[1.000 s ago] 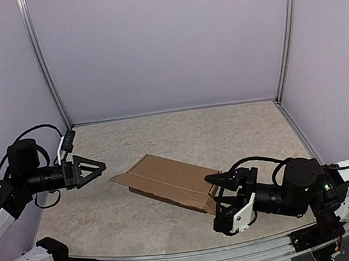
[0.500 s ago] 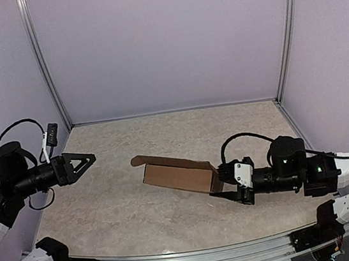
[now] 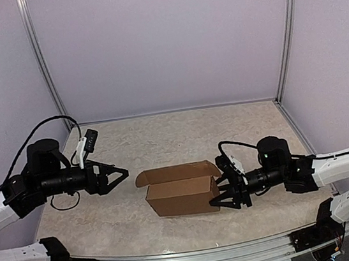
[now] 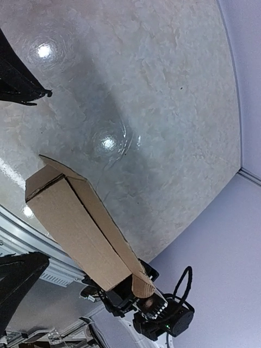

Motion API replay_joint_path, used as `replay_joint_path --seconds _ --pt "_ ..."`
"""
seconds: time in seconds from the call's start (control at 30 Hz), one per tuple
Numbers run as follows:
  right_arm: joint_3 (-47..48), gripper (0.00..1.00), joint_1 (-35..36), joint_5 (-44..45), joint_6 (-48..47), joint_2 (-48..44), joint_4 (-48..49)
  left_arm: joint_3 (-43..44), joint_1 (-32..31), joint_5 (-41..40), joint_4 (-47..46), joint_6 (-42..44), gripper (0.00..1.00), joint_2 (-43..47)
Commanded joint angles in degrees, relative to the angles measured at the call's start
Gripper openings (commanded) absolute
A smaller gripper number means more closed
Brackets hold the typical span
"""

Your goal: Fold the paper box

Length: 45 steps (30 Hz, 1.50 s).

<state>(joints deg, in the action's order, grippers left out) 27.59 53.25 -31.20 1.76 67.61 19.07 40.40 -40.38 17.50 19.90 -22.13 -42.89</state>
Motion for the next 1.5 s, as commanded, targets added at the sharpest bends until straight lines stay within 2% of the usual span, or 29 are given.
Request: replay_joint_path --seconds 0.0,0.13,0.43,0.73,1.0,1.2,1.47 --pt "-1.7 0.23 -1.7 -8.3 4.7 2.6 7.3 2.3 -3.1 -8.1 1.6 2.5 0.92 -6.5" --pt "-2.3 0.23 -2.1 -9.8 4.9 3.8 8.3 2.8 -3.6 -6.3 0.6 2.5 0.86 -10.9" --pt "-3.2 0.23 -2.2 -8.5 4.7 4.4 9.6 3.9 -4.0 -0.5 0.6 2.2 0.63 -17.4" --pt "-2.6 0.22 -2.3 -8.9 5.2 7.5 11.9 4.2 -4.1 0.4 0.5 2.3 0.31 -18.5" --pt "-2.3 0.2 -2.2 -7.7 5.7 8.8 13.6 3.9 -4.3 1.0 0.0 2.4 0.1 -19.4" --pt "-2.5 0.19 -2.2 -6.2 5.8 8.7 14.4 4.0 -4.7 1.0 -0.2 2.5 0.0 -20.9" --pt "-3.0 0.17 -1.5 -1.7 6.0 8.4 16.1 5.0 -5.5 0.9 -0.6 2.1 0.0 -21.8"
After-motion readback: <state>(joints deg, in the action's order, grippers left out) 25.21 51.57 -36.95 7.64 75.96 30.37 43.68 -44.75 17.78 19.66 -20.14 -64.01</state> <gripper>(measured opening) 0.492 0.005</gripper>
